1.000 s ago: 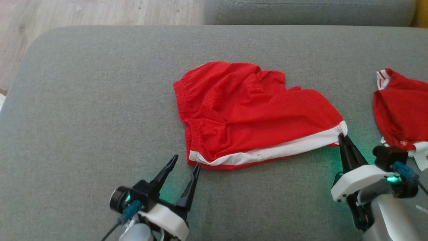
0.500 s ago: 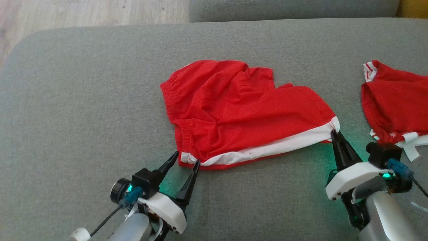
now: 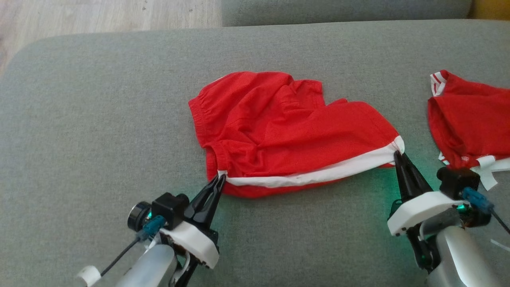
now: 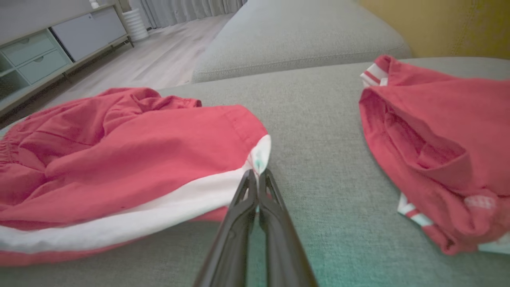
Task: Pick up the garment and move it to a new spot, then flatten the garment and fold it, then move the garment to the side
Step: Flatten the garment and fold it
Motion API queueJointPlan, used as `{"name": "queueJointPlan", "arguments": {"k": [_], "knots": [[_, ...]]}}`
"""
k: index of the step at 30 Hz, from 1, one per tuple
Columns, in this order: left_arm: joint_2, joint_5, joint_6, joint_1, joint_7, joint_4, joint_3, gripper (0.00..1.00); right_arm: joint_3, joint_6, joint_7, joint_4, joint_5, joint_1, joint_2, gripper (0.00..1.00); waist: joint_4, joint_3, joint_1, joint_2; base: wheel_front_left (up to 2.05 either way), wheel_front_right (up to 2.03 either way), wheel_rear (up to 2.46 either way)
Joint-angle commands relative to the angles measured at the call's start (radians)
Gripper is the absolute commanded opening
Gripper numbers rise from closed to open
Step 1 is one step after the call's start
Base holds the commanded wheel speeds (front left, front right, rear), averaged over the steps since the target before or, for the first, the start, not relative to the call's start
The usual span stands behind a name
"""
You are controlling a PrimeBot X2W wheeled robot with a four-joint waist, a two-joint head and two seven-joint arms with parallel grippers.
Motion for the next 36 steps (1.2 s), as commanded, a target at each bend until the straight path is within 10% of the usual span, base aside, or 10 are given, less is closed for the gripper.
{"name": "queueJointPlan", "arguments": {"k": [1,36], "knots": [[0.023,0.001,0.008,-0.041,-0.017,-0.040,0.040,0.00,0.031,-0.001,-0.020,-0.044,0.013,-0.023,-0.020,0.00,0.000,-0.003,-0.0001,0.0000,0.00,0.00,0.00],[0.316,0.091,0.115,-0.292,0.199,-0.713,0.280,0.00,0.114,-0.001,0.075,-0.573,0.118,-0.269,-0.183,0.00,-0.046,-0.198,-0.0001,0.0000,0.00,0.00,0.00]]}}
